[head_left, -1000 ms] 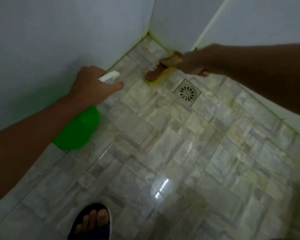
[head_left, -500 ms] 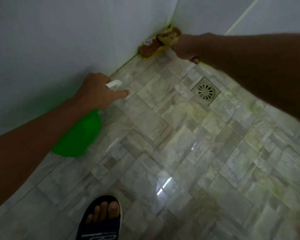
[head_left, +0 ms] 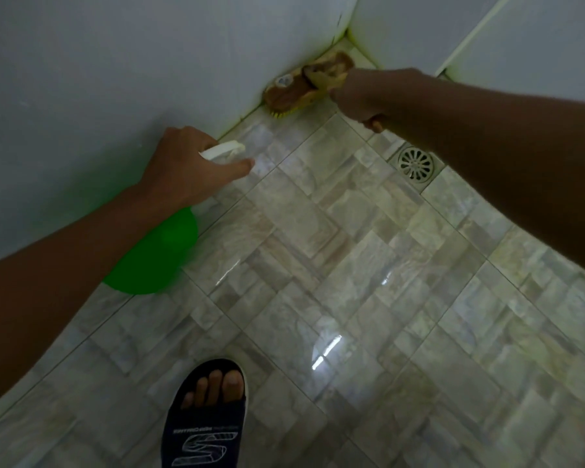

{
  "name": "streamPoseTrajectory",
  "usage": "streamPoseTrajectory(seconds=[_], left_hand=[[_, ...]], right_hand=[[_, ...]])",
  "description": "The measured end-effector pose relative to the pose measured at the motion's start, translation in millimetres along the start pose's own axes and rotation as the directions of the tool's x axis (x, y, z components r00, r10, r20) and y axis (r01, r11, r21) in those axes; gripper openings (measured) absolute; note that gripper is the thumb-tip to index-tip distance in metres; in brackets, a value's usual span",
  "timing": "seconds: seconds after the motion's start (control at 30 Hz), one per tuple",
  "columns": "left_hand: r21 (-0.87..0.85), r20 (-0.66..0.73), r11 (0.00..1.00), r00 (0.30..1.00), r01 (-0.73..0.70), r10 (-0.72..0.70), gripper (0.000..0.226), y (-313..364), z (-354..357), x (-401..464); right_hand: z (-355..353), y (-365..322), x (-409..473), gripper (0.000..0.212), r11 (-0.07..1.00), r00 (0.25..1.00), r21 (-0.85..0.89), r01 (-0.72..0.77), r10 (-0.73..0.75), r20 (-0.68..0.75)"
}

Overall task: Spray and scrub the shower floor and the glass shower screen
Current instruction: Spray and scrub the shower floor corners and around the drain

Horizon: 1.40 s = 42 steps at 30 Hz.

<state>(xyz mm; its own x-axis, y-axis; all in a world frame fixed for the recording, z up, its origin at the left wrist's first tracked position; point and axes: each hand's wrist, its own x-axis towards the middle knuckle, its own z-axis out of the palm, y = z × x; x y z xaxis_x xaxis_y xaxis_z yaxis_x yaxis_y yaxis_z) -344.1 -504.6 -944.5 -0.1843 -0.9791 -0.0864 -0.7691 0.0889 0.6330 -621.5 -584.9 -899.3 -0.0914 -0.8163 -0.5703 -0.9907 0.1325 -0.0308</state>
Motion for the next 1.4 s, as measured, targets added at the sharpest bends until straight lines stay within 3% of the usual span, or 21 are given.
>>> streamPoseTrajectory(seconds=[0.2, 0.33, 0.4, 0.47, 0.63, 0.77, 0.87, 1.03, 1.13, 1.3, 1.4], left_hand=[[-0.063, -0.007, 0.996, 0.998, 0.059, -0.06, 0.081, -5, -13, -6], [-0.115, -0.004, 0.992, 0.999, 0.05, -0.051, 0.071, -11, -24, -18], [-0.131, 0.03, 0.991, 0.999, 0.026, -0.023, 0.077, -16, -25, -24], [-0.148, 0.053, 0.989, 0.999, 0.012, -0.004, 0.079, -21, -26, -30], [-0.104, 0.088, 0.995, 0.996, 0.01, -0.001, 0.074, -34, -28, -51], [-0.045, 0.074, 0.997, 0.995, 0.065, -0.061, 0.071, -53, -30, -69], [0.014, 0.057, 0.997, 0.995, 0.08, -0.081, 0.067, -63, -37, -78], [-0.037, 0.028, 0.998, 0.998, 0.051, -0.05, 0.07, -72, -46, -81], [-0.07, 0.013, 0.996, 0.998, 0.061, -0.06, 0.074, -72, -48, -83], [-0.081, 0.033, 0.995, 0.998, 0.054, -0.052, 0.084, -71, -47, -85], [-0.059, 0.035, 0.997, 0.999, 0.044, -0.042, 0.085, -67, -44, -86]], right_hand=[[39, 10, -44, 0.03, 0.993, 0.994, -0.086, 0.08, -0.073, 0.084], [42, 68, -94, 0.052, 0.989, 0.981, -0.132, -0.059, 0.082, 0.173], [30, 72, -104, 0.05, 0.986, 0.973, -0.153, -0.065, 0.097, 0.21], [18, 53, -96, 0.038, 0.987, 0.983, -0.162, -0.016, 0.045, 0.18], [10, -31, -48, 0.039, 1.0, 0.998, 0.0, 0.016, -0.016, 0.054], [18, -50, -32, 0.038, 0.999, 0.998, 0.037, 0.039, -0.041, 0.051], [22, -58, -36, 0.024, 0.999, 0.997, 0.009, 0.052, -0.052, 0.049], [63, -88, -75, 0.02, 0.977, 0.972, 0.026, 0.213, -0.214, 0.099], [85, -69, -118, 0.027, 0.974, 0.969, -0.03, 0.224, -0.22, 0.109], [108, 12, -169, 0.052, 0.986, 0.975, -0.108, 0.123, -0.1, 0.2], [98, 5, -164, 0.049, 0.986, 0.974, -0.129, 0.11, -0.081, 0.21]])
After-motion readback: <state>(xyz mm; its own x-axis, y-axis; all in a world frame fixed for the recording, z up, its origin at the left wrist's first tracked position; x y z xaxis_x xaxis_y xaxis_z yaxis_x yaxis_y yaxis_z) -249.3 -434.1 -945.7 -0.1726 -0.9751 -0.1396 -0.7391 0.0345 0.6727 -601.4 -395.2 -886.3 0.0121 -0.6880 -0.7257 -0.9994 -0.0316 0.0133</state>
